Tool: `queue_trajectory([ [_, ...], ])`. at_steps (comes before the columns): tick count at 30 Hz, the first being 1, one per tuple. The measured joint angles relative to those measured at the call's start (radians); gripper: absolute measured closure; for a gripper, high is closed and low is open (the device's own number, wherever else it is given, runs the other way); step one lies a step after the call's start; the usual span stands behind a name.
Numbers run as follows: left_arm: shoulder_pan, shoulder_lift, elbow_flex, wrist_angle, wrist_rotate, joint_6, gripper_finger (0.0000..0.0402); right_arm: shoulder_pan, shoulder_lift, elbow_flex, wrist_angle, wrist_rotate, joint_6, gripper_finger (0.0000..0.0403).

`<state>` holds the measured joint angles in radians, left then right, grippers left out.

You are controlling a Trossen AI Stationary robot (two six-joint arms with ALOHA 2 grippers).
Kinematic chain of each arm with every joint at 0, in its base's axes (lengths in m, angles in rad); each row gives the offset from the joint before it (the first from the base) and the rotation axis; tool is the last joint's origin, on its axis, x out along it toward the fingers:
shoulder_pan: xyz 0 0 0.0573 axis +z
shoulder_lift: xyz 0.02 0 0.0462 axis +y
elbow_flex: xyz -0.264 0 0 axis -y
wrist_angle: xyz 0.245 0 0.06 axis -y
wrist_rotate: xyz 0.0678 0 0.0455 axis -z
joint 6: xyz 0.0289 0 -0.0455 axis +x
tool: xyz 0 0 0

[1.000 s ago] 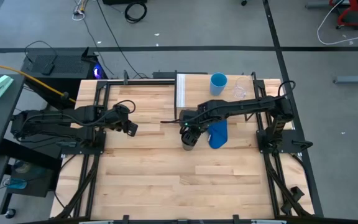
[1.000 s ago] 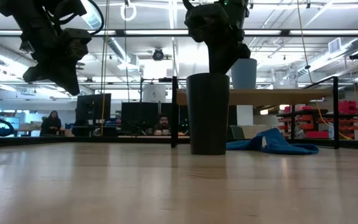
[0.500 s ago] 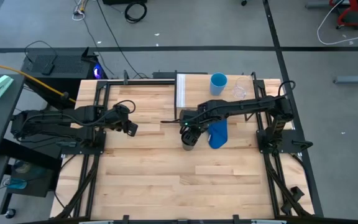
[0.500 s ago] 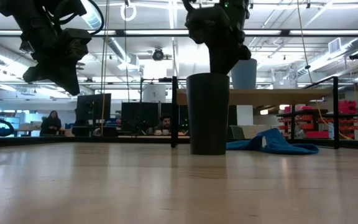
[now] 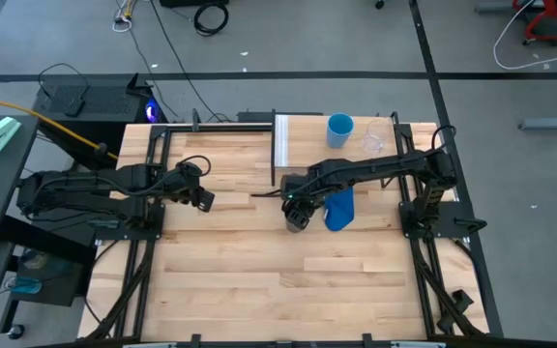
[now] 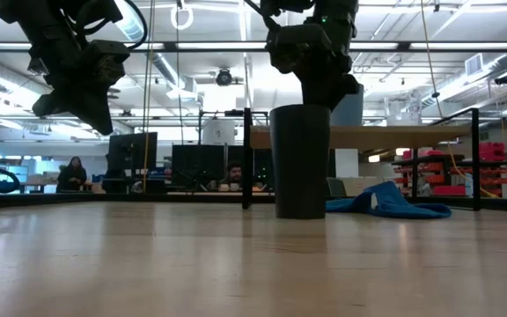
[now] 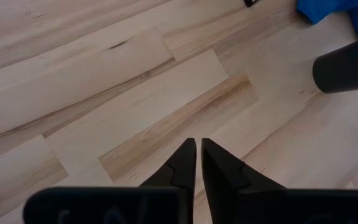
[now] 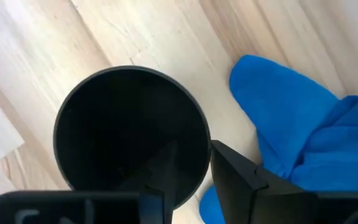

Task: Stack small to large cups/mugs on shelf
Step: Put the black plastic cup on the shelf

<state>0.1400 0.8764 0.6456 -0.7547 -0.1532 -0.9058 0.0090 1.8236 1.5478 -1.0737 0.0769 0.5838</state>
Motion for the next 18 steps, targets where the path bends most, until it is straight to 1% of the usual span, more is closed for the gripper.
queue_trajectory([
  [5, 0.000, 0.000, 0.000, 0.000, 0.000, 0.000, 0.0362, 0.000, 0.000, 0.000, 0.000, 0.000, 0.000, 0.0313],
  [9, 0.000, 0.000, 0.000, 0.000, 0.000, 0.000, 0.0361, 0.000, 0.000, 0.000, 0.000, -0.012, 0.001, 0.0340],
  [18, 0.000, 0.000, 0.000, 0.000, 0.000, 0.000, 0.0371, -0.008, 0.000, 0.000, 0.000, -0.033, -0.004, 0.0394],
])
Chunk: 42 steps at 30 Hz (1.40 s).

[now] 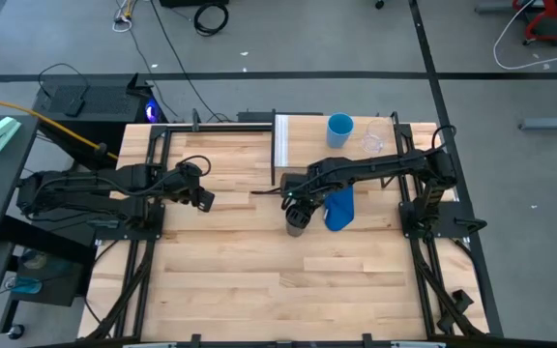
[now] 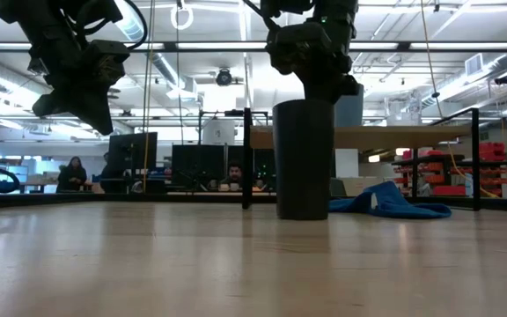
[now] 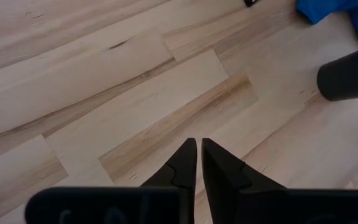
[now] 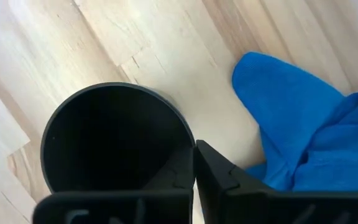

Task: Stack small to large cups/mugs on shelf
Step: Put the black plastic cup on the shelf

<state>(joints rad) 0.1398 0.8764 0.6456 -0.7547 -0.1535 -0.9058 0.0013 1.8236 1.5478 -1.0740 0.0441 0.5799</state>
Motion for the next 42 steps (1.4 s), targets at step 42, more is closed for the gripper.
queue_trajectory([
  [42, 0.000, 0.000, 0.000, 0.034, 0.000, 0.000, 0.0369, -0.342, -0.124, 0.809, -0.477, 0.167, -0.183, 0.0401],
])
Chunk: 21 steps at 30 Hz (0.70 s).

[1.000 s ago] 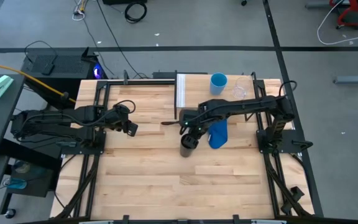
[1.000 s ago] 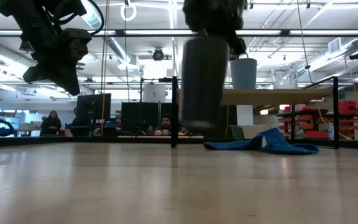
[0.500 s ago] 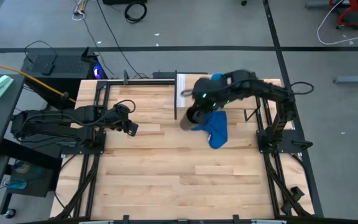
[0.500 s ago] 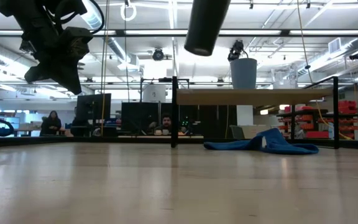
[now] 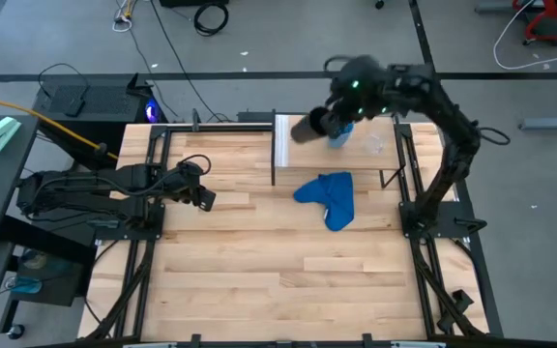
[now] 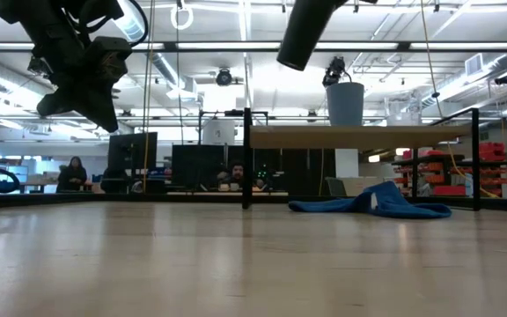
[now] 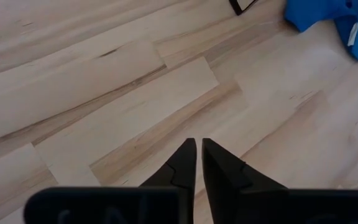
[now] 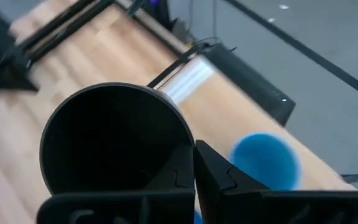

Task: Stack small to large cups/mugs on shelf
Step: Put the black plastic cup on the shelf

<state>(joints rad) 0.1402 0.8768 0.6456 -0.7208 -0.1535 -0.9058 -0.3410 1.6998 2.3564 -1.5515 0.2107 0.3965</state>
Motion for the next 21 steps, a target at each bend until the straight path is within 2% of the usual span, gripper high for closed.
queue_trajectory([
  [6, 0.000, 0.000, 0.000, 0.001, 0.000, 0.000, 0.0370, -0.162, -0.004, 0.000, 0.073, -0.073, -0.004, 0.0401],
  [13, 0.000, 0.000, 0.000, 0.001, 0.000, 0.000, 0.0361, -0.267, 0.045, 0.000, 0.154, -0.169, -0.012, 0.0402],
  [17, 0.000, 0.000, 0.000, 0.001, 0.000, 0.000, 0.0365, -0.300, 0.081, 0.000, 0.128, -0.191, -0.035, 0.0402],
  [21, 0.000, 0.000, 0.000, 0.001, 0.000, 0.000, 0.0371, -0.290, 0.114, 0.000, 0.012, -0.185, -0.088, 0.0402],
])
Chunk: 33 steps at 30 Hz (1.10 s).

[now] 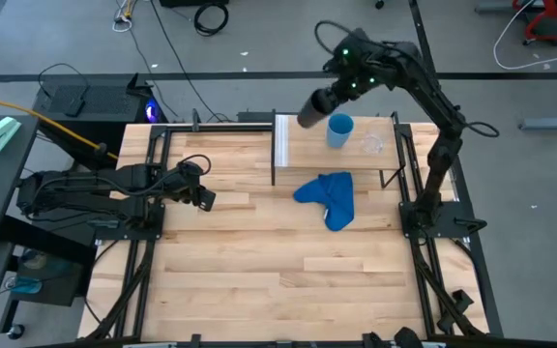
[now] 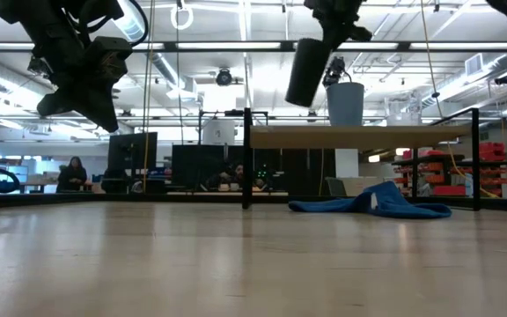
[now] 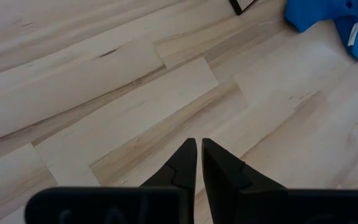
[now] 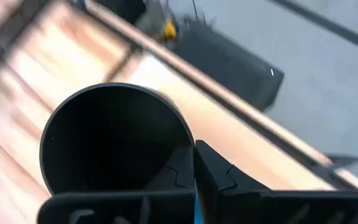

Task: Stack small to large cups/mugs on shelf
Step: Put the black plastic cup on the shelf

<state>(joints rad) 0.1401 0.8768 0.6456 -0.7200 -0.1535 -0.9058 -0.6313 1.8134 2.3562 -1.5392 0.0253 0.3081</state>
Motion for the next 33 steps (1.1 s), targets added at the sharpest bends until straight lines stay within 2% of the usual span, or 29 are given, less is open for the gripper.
queue_trajectory([
  [7, 0.000, 0.000, 0.000, 0.000, 0.000, 0.000, 0.0373, 0.075, 0.041, 0.000, 0.036, 0.017, -0.024, 0.0402],
  [13, 0.000, 0.000, 0.000, 0.000, 0.000, 0.000, 0.0364, 0.138, 0.094, -0.001, -0.033, 0.122, -0.085, 0.0402],
  [33, 0.000, 0.000, 0.000, 0.000, 0.000, 0.000, 0.0365, 0.149, 0.161, 0.000, -0.015, 0.132, -0.132, 0.0402],
])
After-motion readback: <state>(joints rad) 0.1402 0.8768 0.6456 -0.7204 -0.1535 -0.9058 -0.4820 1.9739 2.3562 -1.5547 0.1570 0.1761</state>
